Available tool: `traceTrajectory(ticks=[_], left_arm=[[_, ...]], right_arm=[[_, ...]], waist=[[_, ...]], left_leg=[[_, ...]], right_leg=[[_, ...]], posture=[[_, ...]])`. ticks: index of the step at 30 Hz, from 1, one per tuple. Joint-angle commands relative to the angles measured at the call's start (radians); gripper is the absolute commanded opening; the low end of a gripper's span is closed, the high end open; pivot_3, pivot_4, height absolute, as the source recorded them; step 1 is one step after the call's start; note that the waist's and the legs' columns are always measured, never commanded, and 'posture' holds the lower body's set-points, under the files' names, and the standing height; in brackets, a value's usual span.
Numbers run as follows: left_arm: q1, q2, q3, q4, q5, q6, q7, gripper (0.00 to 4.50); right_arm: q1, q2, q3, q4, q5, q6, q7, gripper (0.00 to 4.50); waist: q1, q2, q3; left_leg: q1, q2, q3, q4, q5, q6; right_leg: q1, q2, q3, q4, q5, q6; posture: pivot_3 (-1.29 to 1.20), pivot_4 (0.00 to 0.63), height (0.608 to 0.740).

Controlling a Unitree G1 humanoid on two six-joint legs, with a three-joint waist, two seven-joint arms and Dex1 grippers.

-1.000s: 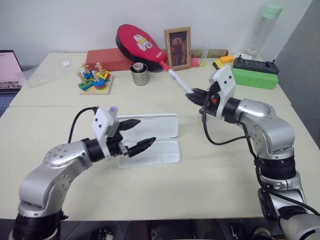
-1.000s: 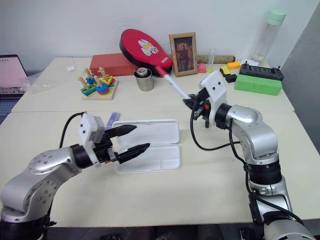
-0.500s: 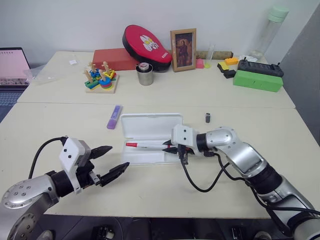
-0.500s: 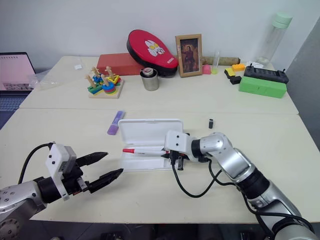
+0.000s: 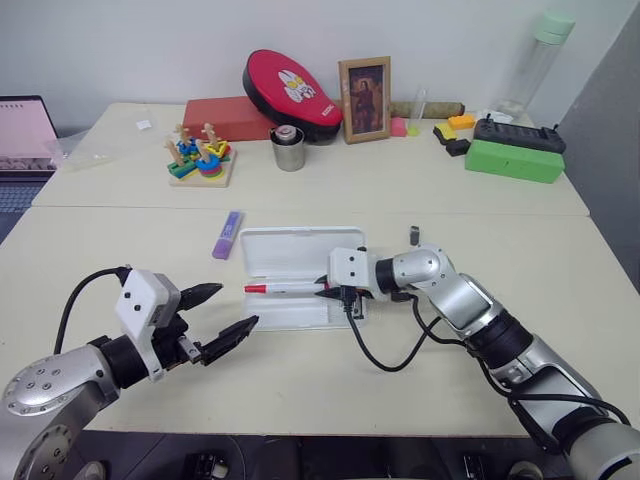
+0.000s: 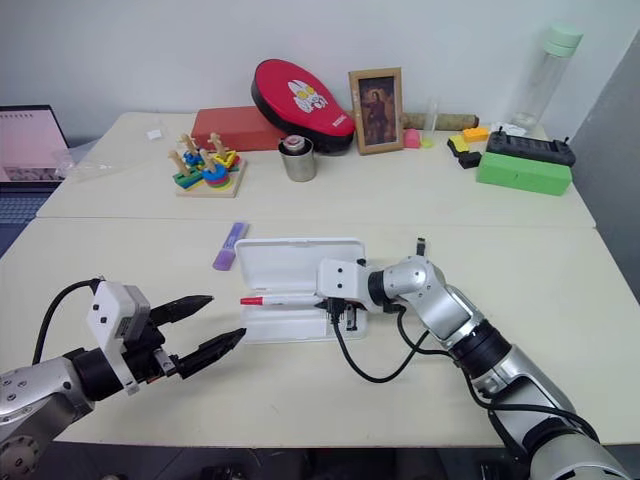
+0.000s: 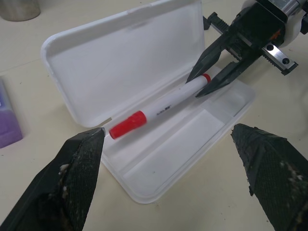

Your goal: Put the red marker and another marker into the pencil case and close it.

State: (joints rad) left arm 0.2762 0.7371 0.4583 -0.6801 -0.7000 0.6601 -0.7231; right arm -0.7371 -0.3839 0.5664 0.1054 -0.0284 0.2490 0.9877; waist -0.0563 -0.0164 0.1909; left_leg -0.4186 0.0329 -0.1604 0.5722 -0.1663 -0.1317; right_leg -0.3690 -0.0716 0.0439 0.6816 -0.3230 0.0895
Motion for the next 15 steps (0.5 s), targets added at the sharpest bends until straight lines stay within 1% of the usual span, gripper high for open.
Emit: traceTrajectory(ticks=[1,2,3,4,5,8,9,10,12,13,15], left_arm=[[-0.012,-0.008,0.010,-0.029,-0.025,-0.007,0.019,4.50],[-0.013,-0.007,0.016,-0.027,-0.033,-0.003,0.020,4.50],[-0.012,-0.004,0.022,-0.024,-0.037,-0.001,0.020,4.50],[-0.013,-0.002,0.027,-0.020,-0.037,-0.001,0.019,4.50],[-0.018,-0.002,0.037,-0.015,-0.045,0.002,0.023,4.50],[-0.063,-0.016,0.087,0.004,-0.107,0.020,0.063,4.50],[-0.110,-0.024,0.118,0.029,-0.141,0.035,0.114,4.50],[-0.143,-0.028,0.140,0.046,-0.165,0.047,0.152,4.50],[-0.232,-0.019,0.176,0.100,-0.179,0.070,0.237,4.50],[-0.256,-0.015,0.182,0.115,-0.177,0.075,0.259,4.50],[-0.343,-0.013,0.184,0.193,-0.145,0.111,0.365,4.50]], right_arm=[[-0.012,-0.001,-0.041,-0.027,0.007,-0.012,0.021,1.89],[-0.014,-0.002,-0.047,-0.029,0.009,-0.009,0.024,2.10],[-0.015,0.000,-0.053,-0.030,0.012,-0.004,0.026,2.43],[-0.016,0.001,-0.058,-0.031,0.015,0.000,0.028,2.56],[-0.016,-0.001,-0.062,-0.034,0.018,0.001,0.033,2.85],[-0.017,-0.001,-0.093,-0.065,0.062,0.030,0.066,3.48],[-0.024,0.011,-0.137,-0.098,0.129,0.083,0.082,3.76],[-0.028,0.021,-0.169,-0.122,0.176,0.123,0.092,3.91],[-0.074,0.069,-0.301,-0.187,0.351,0.269,0.074,4.48],[-0.089,0.084,-0.341,-0.205,0.399,0.315,0.062,4.48],[-0.136,0.101,-0.419,-0.222,0.477,0.377,0.034,4.48]], waist=[[0.000,0.000,0.000],[0.000,0.000,0.000],[0.000,0.000,0.000],[0.000,0.000,0.000],[0.000,0.000,0.000],[0.000,0.000,0.000],[0.001,0.000,0.000],[0.002,0.000,0.000],[0.002,0.000,0.000],[0.001,0.000,0.000],[-0.001,0.000,0.000]], left_leg=[[0.000,0.000,0.000,0.000,0.000,0.000],[0.000,0.000,0.000,0.000,0.000,0.000],[0.000,0.000,0.000,0.000,0.000,0.000],[0.000,0.000,0.000,0.000,0.000,0.000],[0.000,0.000,0.000,0.000,0.000,0.000],[0.000,0.000,0.000,0.000,0.000,0.000],[0.000,0.000,0.000,0.000,0.000,0.000],[0.000,0.000,0.000,0.000,0.000,0.000],[0.000,0.000,-0.001,0.000,0.000,0.000],[0.000,0.000,-0.001,0.000,0.000,0.000],[0.000,0.000,-0.001,0.001,0.000,0.000]], right_leg=[[0.000,0.000,0.000,0.000,0.000,0.000],[0.000,0.000,0.000,0.000,0.000,0.000],[0.000,0.000,0.000,0.000,0.000,0.000],[0.000,0.000,0.000,0.000,0.000,0.000],[0.000,0.000,0.000,0.000,0.000,0.000],[0.000,0.000,0.000,0.000,0.000,0.000],[0.000,0.000,0.000,0.000,0.000,0.000],[0.000,0.000,0.000,0.000,0.000,0.000],[0.000,0.000,-0.001,0.001,0.000,0.000],[0.000,0.000,-0.001,0.001,0.000,0.000],[0.000,0.000,-0.001,0.001,0.000,0.000]], posture=[[0.00,0.150,0.740],[0.00,0.150,0.740],[0.00,0.150,0.740],[0.00,0.150,0.740],[0.00,0.150,0.740],[0.00,0.150,0.740],[0.00,0.150,0.740],[0.00,0.150,0.740],[0.00,0.150,0.740],[0.00,0.150,0.740],[0.00,0.150,0.740]])
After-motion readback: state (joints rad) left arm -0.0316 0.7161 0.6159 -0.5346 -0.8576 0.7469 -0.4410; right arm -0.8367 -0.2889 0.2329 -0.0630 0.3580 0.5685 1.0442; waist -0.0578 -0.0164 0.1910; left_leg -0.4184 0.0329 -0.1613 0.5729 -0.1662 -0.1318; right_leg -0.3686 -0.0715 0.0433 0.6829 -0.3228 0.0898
